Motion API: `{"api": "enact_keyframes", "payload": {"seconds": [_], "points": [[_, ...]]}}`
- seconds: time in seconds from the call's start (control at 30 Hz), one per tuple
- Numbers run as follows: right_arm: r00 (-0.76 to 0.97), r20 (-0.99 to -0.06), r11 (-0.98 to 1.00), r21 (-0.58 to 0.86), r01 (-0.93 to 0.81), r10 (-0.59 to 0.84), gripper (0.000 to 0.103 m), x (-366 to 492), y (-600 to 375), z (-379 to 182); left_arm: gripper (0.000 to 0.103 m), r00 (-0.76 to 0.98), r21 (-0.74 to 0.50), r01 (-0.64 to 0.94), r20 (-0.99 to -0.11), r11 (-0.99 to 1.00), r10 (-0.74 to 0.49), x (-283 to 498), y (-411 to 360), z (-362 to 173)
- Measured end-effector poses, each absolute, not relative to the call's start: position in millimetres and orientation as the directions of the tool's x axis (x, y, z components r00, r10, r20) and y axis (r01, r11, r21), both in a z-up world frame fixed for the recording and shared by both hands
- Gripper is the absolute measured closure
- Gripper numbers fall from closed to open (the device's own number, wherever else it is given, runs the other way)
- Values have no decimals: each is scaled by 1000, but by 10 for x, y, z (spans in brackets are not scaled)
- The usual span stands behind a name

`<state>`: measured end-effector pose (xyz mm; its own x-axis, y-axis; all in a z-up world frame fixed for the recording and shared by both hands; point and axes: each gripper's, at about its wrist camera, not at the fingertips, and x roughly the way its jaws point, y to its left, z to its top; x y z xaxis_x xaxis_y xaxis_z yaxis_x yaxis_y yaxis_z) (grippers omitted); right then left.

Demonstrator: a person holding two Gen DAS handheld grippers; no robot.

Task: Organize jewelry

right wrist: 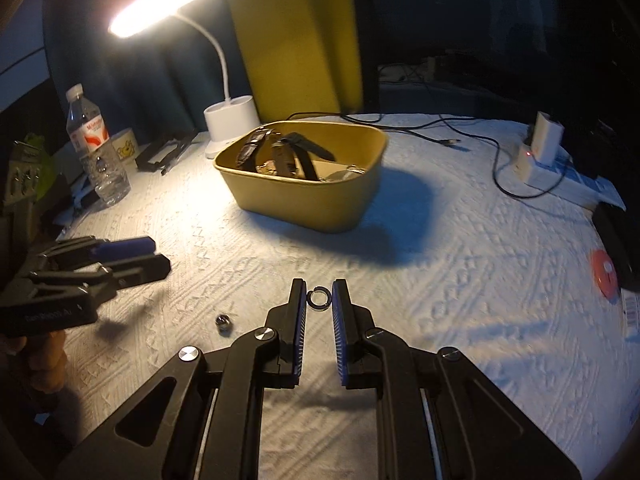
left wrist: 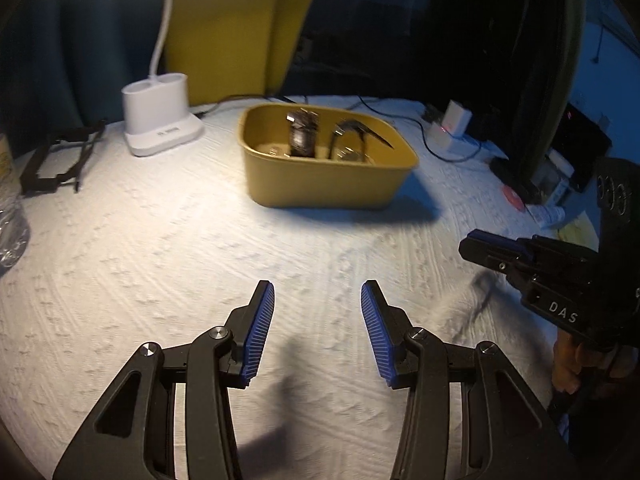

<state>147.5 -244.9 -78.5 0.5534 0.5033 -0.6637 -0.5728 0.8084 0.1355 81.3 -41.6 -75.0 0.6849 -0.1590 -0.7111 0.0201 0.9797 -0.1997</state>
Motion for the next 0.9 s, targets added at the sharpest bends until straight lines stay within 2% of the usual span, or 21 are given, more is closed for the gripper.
{"api": "enact_keyframes", "payload": {"seconds": [0.47,0.53,0.63,0.9], "points": [[563,-636,821,210,-532,527,90,1486,-2974,-888,78,610,-108,86,-780,990,-138,1001,-957,-924],[565,-632,820,215,-531,531,90,1485,-3014,-886,85,599,-103,96,-788,990,-140,1014,-1005,-949],[568,-623,818,223,-531,538,90,1486,-3065,-878,88,597,-74,115,-792,991,-128,1010,-1082,-968],[569,-610,811,235,-536,552,90,1482,-3097,-866,89,602,-43,126,-791,991,-110,990,-1135,-957]]}}
